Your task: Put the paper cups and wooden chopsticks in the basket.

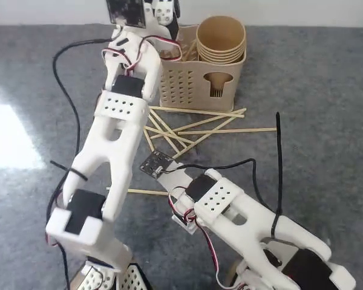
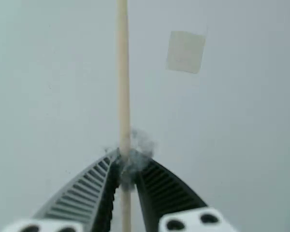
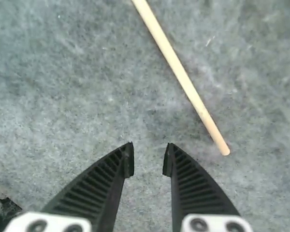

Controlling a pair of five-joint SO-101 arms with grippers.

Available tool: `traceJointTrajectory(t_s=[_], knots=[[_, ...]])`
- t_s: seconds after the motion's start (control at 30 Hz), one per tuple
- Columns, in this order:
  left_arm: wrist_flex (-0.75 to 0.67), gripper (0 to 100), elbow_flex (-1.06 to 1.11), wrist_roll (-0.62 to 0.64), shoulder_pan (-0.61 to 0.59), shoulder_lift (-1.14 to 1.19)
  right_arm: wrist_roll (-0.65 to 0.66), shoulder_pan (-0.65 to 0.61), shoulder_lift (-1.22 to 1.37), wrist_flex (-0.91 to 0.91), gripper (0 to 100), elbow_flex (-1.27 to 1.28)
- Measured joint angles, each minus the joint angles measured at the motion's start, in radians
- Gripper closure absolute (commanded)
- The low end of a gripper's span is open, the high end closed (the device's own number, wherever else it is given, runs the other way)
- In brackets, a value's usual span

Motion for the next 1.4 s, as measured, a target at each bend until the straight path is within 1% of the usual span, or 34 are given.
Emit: traceJointTrajectory(t_s=[0.1,0.17,0.23,0.4,0.53,0.6,0.73,0.83,1.03,1.2,1.4], knots=[[0.0,83,-0.006,0.0,0.0,0.032,0.002,0.0,0.0,0.0,88.2,0.0],[0.0,79,-0.011,0.0,0.0,0.049,0.002,0.0,0.0,0.0,88.2,0.0],[0.006,79,-0.011,0.0,0.0,0.055,0.002,0.0,0.0,0.0,88.2,0.0],[0.092,79,-0.011,0.0,0.0,0.054,0.002,0.0,0.006,-0.002,88.3,0.0],[0.167,79,-0.011,0.0,-0.006,-0.015,0.002,0.0,0.012,-0.011,88.3,0.0],[0.242,79,-0.011,0.0,-0.012,-0.075,0.002,0.0,0.012,-0.011,88.3,0.0],[0.46,79,-0.011,0.0,-0.038,-0.215,0.002,0.0,0.012,-0.011,88.2,0.0],[0.594,79,-0.011,0.0,-0.077,-0.331,0.003,0.0,0.012,-0.011,88.1,0.0],[0.793,79,-0.011,0.0,-0.18,-0.519,0.005,0.0,0.012,-0.011,88.0,0.0],[0.959,79,-0.012,0.0,-0.261,-0.615,0.005,0.0,0.012,-0.011,88.0,-0.054],[1.152,79,-0.012,0.0,-0.365,-0.706,0.005,0.029,0.012,-0.011,87.9,-0.127]])
